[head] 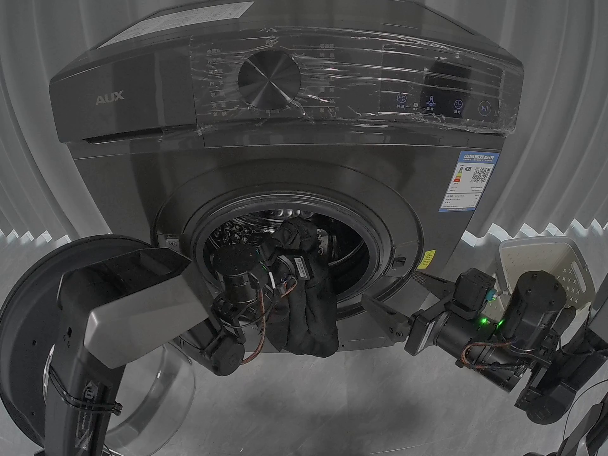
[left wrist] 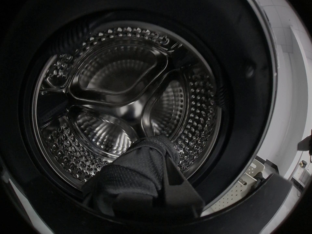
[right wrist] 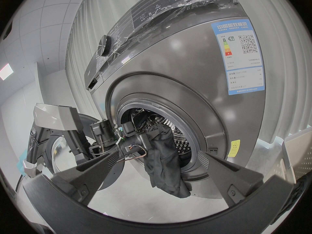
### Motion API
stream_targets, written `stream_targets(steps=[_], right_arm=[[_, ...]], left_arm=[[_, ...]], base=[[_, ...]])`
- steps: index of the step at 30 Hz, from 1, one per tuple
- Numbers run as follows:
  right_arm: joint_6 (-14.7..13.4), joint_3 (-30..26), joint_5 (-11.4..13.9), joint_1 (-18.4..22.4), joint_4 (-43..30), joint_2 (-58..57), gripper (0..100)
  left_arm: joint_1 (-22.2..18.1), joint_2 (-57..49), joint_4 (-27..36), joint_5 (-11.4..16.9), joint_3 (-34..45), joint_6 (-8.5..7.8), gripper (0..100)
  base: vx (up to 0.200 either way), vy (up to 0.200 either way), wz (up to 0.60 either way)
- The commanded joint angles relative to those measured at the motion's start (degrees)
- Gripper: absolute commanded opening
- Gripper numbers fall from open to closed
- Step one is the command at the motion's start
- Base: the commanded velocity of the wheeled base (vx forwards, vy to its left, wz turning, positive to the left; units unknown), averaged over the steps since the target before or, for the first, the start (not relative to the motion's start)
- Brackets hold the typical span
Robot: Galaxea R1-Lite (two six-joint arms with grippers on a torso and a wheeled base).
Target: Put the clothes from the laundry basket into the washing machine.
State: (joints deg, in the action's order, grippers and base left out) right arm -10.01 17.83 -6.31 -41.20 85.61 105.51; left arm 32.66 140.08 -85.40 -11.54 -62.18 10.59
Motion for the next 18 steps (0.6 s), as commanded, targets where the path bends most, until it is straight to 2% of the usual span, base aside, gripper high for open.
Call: stream_targets(steps=[1,6,18], right_arm=[[-0.01,0.01,0.07,-0.10,-0.01,0.49,100],[-0.01,0.01,0.16,-0.10,0.34,0.84,100],[-0.01,0.01,0.16,-0.81,1.57,2.07,100]], left_arm=[[-1.11,4.67,2.34,0.03,-5.40,0.22,0],[-0.93,4.15,8.93,0.03,-6.55,2.59,0],[-3.22,10.30,18.42,0.21,-23.86,2.59,0]], base=[[0.000,0.000,0.00],[0.000,0.000,0.00],[0.000,0.000,0.00]])
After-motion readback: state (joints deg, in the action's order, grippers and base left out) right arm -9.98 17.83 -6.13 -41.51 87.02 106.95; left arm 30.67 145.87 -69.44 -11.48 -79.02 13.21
